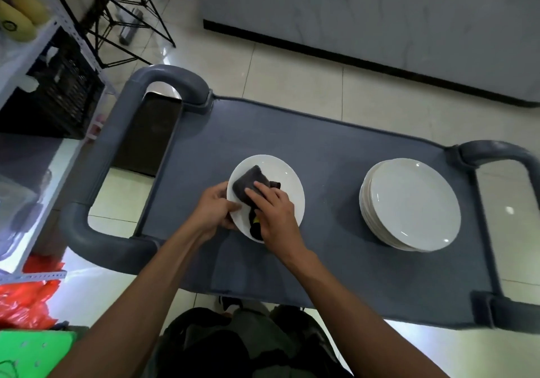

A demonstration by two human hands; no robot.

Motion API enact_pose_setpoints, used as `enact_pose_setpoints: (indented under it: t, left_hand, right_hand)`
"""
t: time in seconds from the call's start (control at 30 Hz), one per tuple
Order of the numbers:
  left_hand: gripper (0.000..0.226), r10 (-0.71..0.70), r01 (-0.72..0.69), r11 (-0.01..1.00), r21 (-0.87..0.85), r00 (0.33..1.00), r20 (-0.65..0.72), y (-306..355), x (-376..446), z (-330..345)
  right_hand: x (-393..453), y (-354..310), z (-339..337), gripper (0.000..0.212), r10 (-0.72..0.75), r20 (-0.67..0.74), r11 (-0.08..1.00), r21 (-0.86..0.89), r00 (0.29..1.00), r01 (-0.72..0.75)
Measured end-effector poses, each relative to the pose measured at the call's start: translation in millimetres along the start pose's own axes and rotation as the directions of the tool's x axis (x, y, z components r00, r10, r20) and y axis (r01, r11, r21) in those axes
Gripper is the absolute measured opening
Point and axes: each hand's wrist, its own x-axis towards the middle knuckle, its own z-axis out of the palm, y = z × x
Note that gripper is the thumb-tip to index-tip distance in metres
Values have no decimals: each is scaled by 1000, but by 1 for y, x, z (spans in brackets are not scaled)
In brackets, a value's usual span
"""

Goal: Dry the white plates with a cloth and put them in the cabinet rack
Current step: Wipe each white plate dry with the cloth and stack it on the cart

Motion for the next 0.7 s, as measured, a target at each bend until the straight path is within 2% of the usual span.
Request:
enact_pose_setpoints:
  t: [0.23, 0.4, 0.7]
  left_hand:
    - [47, 79, -76, 997, -30, 991, 106, 22, -7, 16]
    - [48, 174, -166, 984, -57, 969, 177, 38, -10, 24]
    - [49, 283, -270, 952, -146, 956, 78, 52, -12, 38]
  right_hand:
    - [2, 3, -22, 65, -34, -163, 996, -84, 986, 20]
    - [29, 7, -55, 62, -85, -298, 982, -189, 951, 29]
    - [58, 29, -115, 57, 35, -376, 956, -259, 926, -141]
